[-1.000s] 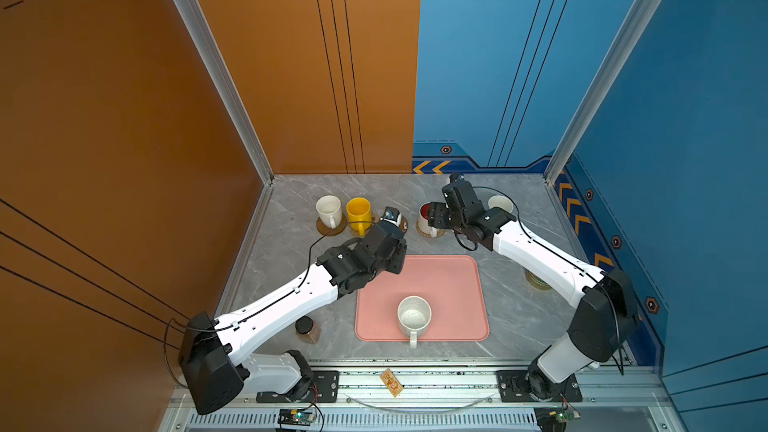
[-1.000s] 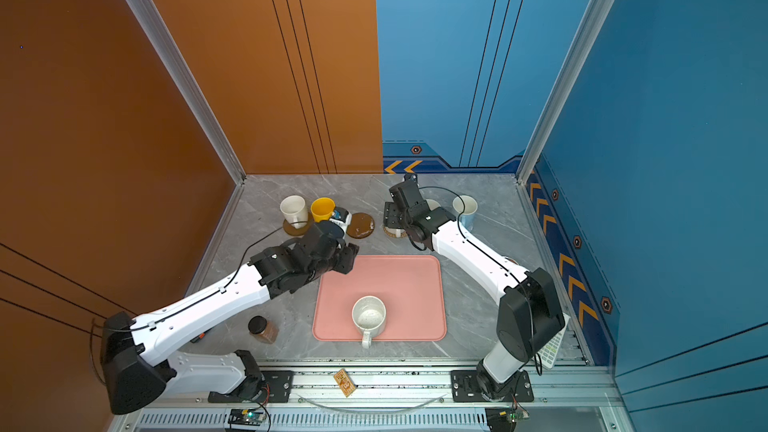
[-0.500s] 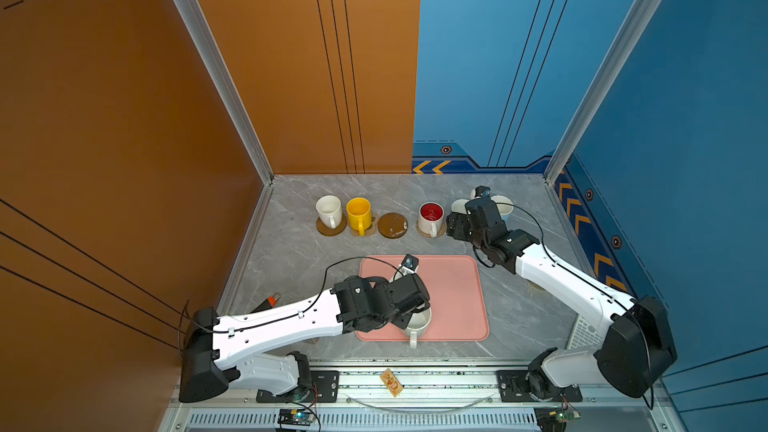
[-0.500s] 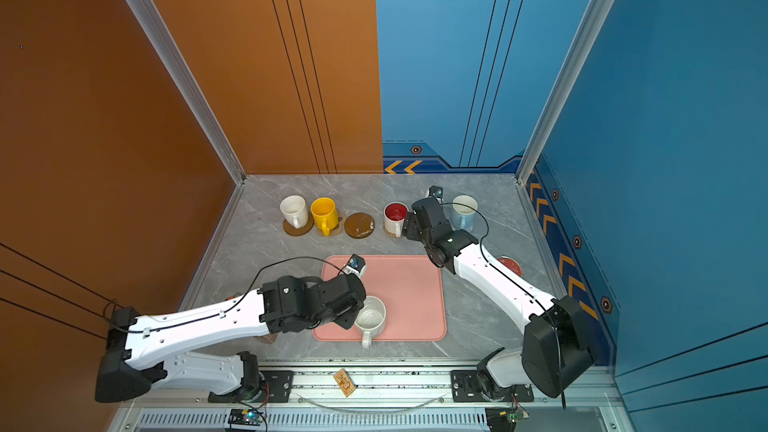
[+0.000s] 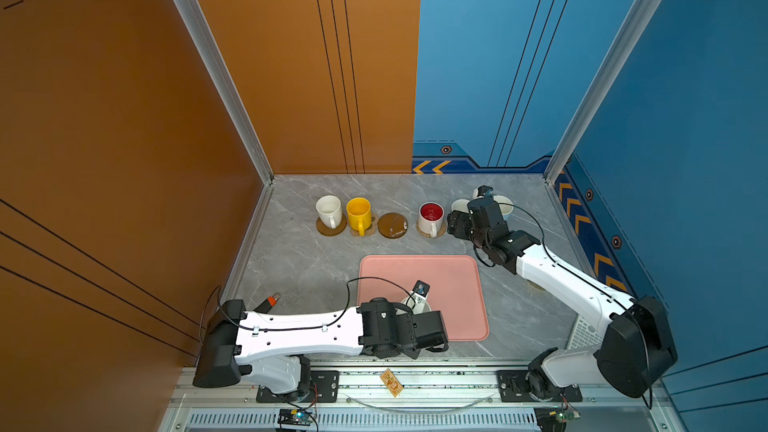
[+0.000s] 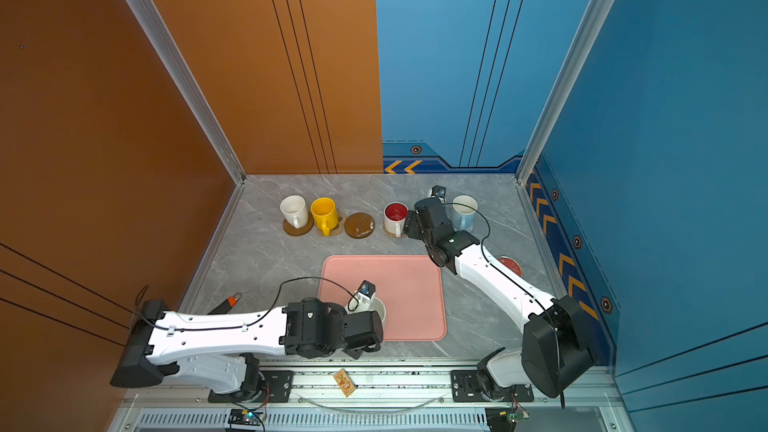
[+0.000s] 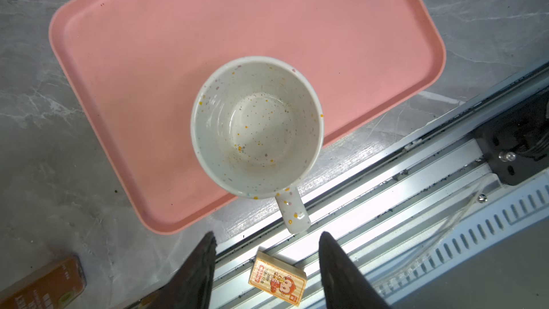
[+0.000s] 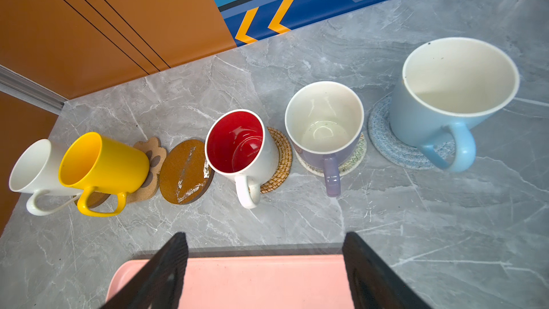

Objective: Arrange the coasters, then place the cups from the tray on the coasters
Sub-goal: 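Open and raise the right gripper while left gripper reaches toward the speckled mug, then lower the left gripper into the speckled white mug and grip its rim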

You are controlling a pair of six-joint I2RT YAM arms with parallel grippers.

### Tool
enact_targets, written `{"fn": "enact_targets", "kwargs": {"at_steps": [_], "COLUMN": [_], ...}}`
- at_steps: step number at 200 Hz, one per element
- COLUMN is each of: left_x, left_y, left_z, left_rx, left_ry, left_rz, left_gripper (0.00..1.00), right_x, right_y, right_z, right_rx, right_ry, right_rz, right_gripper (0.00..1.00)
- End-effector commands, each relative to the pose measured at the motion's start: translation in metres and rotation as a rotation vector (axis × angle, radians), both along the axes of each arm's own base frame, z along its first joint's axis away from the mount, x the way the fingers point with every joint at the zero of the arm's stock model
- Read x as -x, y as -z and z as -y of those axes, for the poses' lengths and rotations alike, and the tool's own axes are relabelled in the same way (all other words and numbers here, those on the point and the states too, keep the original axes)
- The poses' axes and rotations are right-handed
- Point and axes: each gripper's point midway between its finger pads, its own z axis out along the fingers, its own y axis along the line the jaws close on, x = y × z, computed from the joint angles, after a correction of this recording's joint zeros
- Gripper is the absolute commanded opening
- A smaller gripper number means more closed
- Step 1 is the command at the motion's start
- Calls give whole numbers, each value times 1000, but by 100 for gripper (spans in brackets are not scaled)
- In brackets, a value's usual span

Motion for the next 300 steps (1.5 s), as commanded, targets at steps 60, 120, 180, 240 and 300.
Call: {"fn": "enact_targets", "kwargs": {"at_steps": [60,120,180,240,300], "left_x": [4,0,-7,-13,-14], "left_y": [22,42,59,67,76], "left_z": [9,10,6,0,-3], "left_rx": [-77,-132,-134,-127,-140], "left_ry": [-72,-113,-172,-212,-226], "left_rz": [-31,-56,-82,-91,-101], "left_gripper": [64,62,51,41,34], "right_x": [2,0,0,-2,-2], "right_y": [8,11,13,15,17], "right_z": [10,8,8,8,6], "right_rx": [-31,-47,-49,-53,-56], "right_ry": [21,11,10,10,7], "right_rz": [-11,-16,-21,-27,-31], "right_gripper": [81,81,81,81,81]}}
